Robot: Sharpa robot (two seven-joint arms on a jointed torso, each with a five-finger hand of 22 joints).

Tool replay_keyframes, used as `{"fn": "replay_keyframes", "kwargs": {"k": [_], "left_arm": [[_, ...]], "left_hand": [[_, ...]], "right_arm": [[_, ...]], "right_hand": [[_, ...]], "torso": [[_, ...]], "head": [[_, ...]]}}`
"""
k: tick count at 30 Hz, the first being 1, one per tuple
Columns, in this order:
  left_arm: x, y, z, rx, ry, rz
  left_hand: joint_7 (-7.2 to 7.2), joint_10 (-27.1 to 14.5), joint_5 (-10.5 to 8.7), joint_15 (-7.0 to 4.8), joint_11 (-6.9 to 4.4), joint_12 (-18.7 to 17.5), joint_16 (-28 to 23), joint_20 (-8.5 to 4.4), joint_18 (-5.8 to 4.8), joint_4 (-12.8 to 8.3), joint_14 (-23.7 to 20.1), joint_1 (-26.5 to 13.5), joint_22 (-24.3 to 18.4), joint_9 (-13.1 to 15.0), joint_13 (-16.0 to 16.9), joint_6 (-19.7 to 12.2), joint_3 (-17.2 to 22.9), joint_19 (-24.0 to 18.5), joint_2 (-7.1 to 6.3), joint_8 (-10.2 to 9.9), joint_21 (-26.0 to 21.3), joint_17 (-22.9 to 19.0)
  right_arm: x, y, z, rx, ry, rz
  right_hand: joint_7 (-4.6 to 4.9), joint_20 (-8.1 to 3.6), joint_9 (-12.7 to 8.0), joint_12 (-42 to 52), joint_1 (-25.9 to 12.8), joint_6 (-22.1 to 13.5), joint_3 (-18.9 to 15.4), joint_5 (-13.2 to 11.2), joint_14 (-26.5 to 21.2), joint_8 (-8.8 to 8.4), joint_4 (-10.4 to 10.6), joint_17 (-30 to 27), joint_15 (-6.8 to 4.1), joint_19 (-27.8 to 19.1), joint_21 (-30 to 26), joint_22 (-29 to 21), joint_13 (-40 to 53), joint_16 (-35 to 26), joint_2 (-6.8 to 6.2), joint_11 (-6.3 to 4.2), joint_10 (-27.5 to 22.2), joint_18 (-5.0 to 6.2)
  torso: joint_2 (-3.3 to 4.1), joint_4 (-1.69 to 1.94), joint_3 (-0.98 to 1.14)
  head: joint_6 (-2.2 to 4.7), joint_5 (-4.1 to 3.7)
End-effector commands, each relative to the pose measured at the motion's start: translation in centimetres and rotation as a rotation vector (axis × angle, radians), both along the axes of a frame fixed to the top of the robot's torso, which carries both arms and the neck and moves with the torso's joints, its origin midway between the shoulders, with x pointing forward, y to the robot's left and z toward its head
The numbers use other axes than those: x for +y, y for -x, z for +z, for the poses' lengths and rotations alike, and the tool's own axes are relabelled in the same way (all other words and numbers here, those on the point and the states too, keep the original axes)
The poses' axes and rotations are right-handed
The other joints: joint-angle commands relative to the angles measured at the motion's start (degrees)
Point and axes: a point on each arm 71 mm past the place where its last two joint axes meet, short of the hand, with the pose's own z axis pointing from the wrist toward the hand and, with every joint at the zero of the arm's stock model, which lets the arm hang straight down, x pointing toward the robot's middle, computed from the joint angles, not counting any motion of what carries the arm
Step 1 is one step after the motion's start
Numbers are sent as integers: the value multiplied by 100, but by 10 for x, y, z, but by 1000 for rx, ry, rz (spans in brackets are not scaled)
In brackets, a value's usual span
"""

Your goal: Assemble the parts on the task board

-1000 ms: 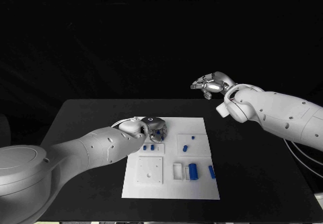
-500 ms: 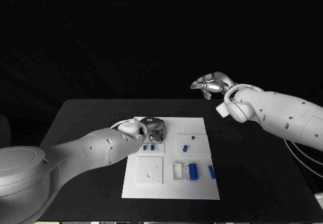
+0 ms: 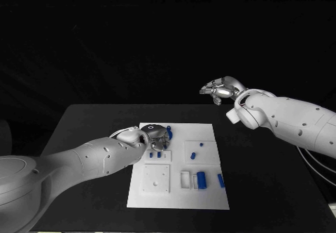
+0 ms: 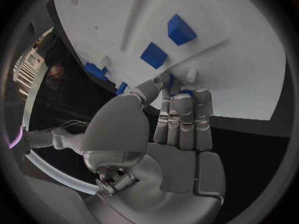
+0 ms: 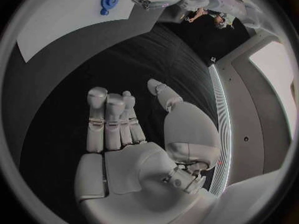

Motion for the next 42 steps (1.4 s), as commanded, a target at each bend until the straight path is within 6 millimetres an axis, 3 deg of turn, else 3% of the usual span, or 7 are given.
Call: {"fn": "replay_keyframes", "kwargs": {"k": [1, 7, 16, 32, 42], "left_arm": [[-1, 3, 1, 17, 55, 7], [3, 1, 11, 23, 105, 25], [17, 2, 20, 55, 146, 52], [52, -3, 16, 90, 101, 116], [54, -3, 15, 101, 94, 118]], "left_hand": [[9, 327, 23, -9, 218, 26, 32, -25, 270, -2, 49, -18, 109, 2, 20, 47, 33, 41, 17, 32, 20, -9], [8, 327, 25, -11, 217, 22, 34, -27, 271, -2, 50, -18, 109, 2, 22, 47, 40, 44, 17, 32, 22, -10], [8, 327, 33, -12, 216, 15, 38, -30, 272, -3, 51, -21, 109, 1, 25, 46, 49, 44, 14, 31, 25, -12], [8, 332, 39, -15, 213, 8, 42, -33, 271, -5, 50, -25, 108, 0, 30, 47, 62, 42, 16, 30, 27, -14], [7, 337, 42, -17, 212, 6, 45, -34, 270, -6, 49, -27, 108, 0, 34, 49, 69, 41, 17, 31, 28, -16]], "right_arm": [[1, 1, 0, 1, 0, 18], [0, 1, 0, 1, 1, 17], [-4, 2, 0, 2, 2, 11], [-7, 2, 0, 3, 4, 7], [-6, 2, 0, 3, 4, 9]], "right_hand": [[61, -30, -6, 18, -34, 6, 20, 32, 6, -34, -14, -7, 17, 5, -25, 64, -8, -5, 13, -11, -40, 397], [61, -30, -6, 18, -34, 7, 20, 33, 7, -34, -15, -7, 17, 6, -25, 65, -9, -5, 12, -11, -40, 397], [61, -30, -6, 20, -34, 7, 20, 34, 7, -34, -16, -7, 17, 6, -26, 66, -10, -4, 12, -11, -40, 397], [60, -30, -6, 22, -33, 8, 20, 36, 7, -34, -16, -7, 16, 8, -27, 68, -13, -3, 12, -11, -40, 397], [60, -30, -6, 24, -33, 8, 21, 37, 7, -33, -16, -7, 16, 9, -28, 69, -14, -3, 13, -11, -40, 397]], "torso": [[-3, 14, 2], [-1, 12, -6], [2, 4, -1], [7, -13, 0], [7, -22, -2]], "head": [[17, -2], [46, 38], [48, 78], [53, 108], [45, 117]]}}
